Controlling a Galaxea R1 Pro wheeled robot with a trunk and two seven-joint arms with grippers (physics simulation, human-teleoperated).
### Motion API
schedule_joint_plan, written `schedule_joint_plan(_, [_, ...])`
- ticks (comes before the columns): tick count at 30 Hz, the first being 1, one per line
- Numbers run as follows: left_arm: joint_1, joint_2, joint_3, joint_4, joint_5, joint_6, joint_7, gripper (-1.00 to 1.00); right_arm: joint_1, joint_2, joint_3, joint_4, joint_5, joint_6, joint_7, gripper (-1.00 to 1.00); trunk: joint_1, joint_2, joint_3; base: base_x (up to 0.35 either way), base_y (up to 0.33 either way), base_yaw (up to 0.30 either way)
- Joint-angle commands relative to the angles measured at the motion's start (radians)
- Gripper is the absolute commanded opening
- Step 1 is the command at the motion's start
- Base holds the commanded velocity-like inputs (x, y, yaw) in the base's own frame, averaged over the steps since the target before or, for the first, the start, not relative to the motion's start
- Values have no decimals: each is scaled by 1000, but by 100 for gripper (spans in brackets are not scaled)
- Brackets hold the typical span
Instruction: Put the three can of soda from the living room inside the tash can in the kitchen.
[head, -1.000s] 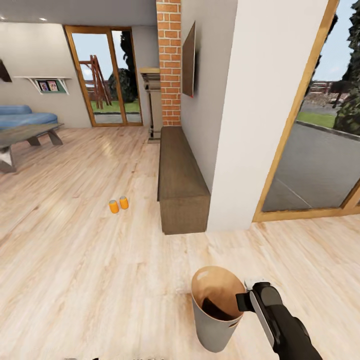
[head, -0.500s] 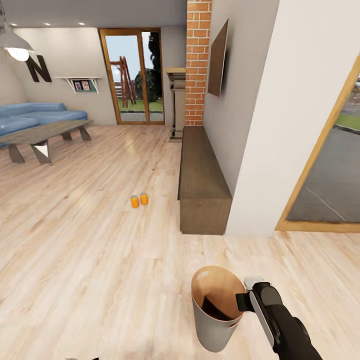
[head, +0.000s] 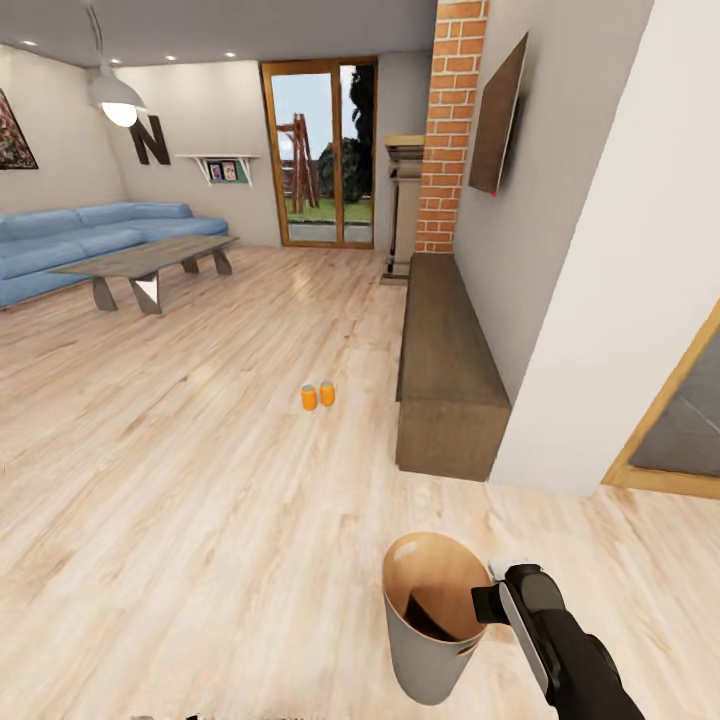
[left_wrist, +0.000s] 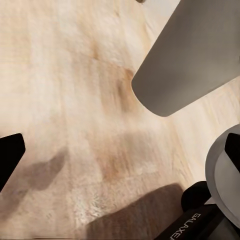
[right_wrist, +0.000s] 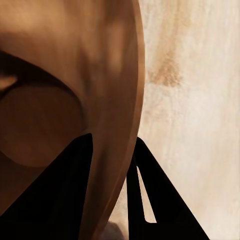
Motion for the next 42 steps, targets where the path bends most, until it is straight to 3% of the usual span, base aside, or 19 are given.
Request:
schedule_joint_plan(1, [0,0,0,0,0,0,0,100,0,0,0,0,-14,-1,2,-100,0,0,0,0,0,284])
schedule_joint_plan(10, [0,0,0,0,0,0,0,100,0,0,0,0,-15,-1,2,-100,0,0,0,1,0,229])
schedule_joint_plan(28, [0,0,0,1,0,0,0,100,0,0,0,0,-15,-1,2,-100,0,0,0,150,94,10])
schedule_joint_plan(42, [0,0,0,0,0,0,-1,100,0,0,-1,0,-16,-1,2,-100,0,0,0,222,223,0])
